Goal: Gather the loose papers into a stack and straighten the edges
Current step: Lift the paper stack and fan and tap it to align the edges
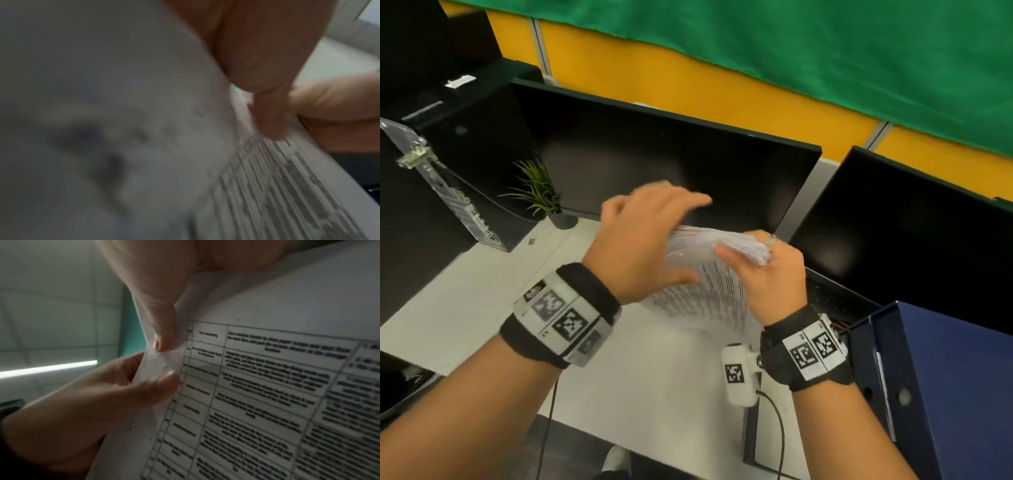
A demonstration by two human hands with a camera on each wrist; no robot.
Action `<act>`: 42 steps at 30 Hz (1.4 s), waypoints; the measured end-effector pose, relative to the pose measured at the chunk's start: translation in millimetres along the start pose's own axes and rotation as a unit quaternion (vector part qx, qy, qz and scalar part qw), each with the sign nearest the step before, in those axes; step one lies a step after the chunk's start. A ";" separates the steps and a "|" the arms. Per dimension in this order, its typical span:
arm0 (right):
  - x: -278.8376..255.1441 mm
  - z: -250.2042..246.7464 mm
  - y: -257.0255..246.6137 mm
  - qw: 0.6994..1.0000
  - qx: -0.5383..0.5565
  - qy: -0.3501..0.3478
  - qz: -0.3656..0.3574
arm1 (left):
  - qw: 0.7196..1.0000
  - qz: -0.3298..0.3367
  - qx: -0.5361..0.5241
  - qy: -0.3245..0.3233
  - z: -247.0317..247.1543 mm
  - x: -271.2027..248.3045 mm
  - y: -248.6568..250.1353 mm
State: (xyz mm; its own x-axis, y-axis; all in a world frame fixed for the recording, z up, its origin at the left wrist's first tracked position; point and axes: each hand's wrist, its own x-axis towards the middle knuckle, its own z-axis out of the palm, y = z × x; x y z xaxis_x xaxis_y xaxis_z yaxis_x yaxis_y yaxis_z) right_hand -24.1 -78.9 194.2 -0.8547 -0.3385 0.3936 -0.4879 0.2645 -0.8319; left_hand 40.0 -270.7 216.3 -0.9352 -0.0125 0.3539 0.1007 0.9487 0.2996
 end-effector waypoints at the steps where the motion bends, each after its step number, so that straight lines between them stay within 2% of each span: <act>1: 4.8 5.2 -8.0 1.000 -0.006 -0.012 -0.017 | 0.999 0.014 0.030 -0.025 0.8 3.3 4.7; 3: 11.6 13.0 -13.0 0.999 -0.026 -0.004 -0.041 | 1.000 0.000 -0.014 -0.015 4.5 5.6 0.5; 4: 12.1 15.8 -8.8 0.997 -0.059 0.027 -0.050 | 0.999 -0.019 -0.041 0.001 6.2 5.1 -7.2; 6: 5.6 18.2 14.3 0.977 -0.159 0.133 -0.040 | 0.992 -0.080 -0.095 0.035 5.2 1.6 -27.6; 8: -11.8 16.8 43.7 0.948 -0.196 0.248 0.047 | 0.971 -0.142 -0.182 0.063 -1.4 -4.9 -52.8; 9: -22.4 15.6 59.0 0.939 -0.178 0.274 0.110 | 0.956 -0.165 -0.232 0.074 -4.9 -9.8 -64.2; 10: -31.5 14.4 73.8 0.937 -0.127 0.273 0.179 | 0.939 -0.188 -0.279 0.075 -6.9 -15.3 -74.7; 12: -42.6 10.2 98.9 0.934 0.057 0.214 0.279 | 0.894 -0.234 -0.379 0.051 0.9 -25.9 -96.1; 14: -44.4 1.9 112.8 0.919 0.179 0.116 0.332 | 0.855 -0.273 -0.440 0.031 20.9 -32.9 -112.1; 16: -41.4 -5.3 114.3 0.913 0.210 0.053 0.346 | 0.838 -0.297 -0.457 0.030 46.8 -37.4 -115.0; 18: -41.7 -8.7 109.6 0.907 0.238 0.056 0.342 | 0.839 -0.310 -0.443 0.066 70.0 -41.3 -107.0; 22: -55.2 -3.8 93.8 0.930 0.196 0.127 0.284 | 0.820 -0.323 -0.453 0.139 99.1 -59.8 -93.8; 25: -79.4 11.6 102.8 0.934 0.159 0.106 0.303 | 0.843 -0.324 -0.420 0.087 117.4 -80.4 -101.0; 28: -90.6 16.9 109.4 0.913 0.149 0.118 0.360 | 0.859 -0.337 -0.381 0.050 125.2 -88.1 -104.5; 30: -90.8 13.9 111.7 0.920 0.132 0.124 0.346 | 0.863 -0.328 -0.381 0.048 123.4 -84.6 -103.9; 34: -85.6 1.4 111.2 0.944 0.091 0.119 0.293 | 0.843 -0.311 -0.432 0.076 110.1 -79.9 -101.3; 38: -83.0 -1.3 109.1 0.946 0.085 0.114 0.292 | 0.851 -0.313 -0.421 -0.007 108.7 -86.2 -100.3; 39: -80.9 -0.2 106.7 0.948 0.083 0.113 0.284 | 0.851 -0.308 -0.424 -0.011 108.5 -85.8 -98.6; 42: -77.6 3.9 100.6 0.955 0.079 0.117 0.261 | 0.861 -0.290 -0.416 0.031 105.9 -80.7 -89.1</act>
State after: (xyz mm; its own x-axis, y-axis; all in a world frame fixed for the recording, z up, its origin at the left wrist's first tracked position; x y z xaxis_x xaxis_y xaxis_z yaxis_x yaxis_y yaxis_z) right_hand -6.2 -29.6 78.5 -0.9994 0.0184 -0.0306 0.0336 0.1953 -0.9802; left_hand 70.6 -320.8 67.2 -0.8924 -0.4502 -0.0301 -0.1447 0.2224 0.9642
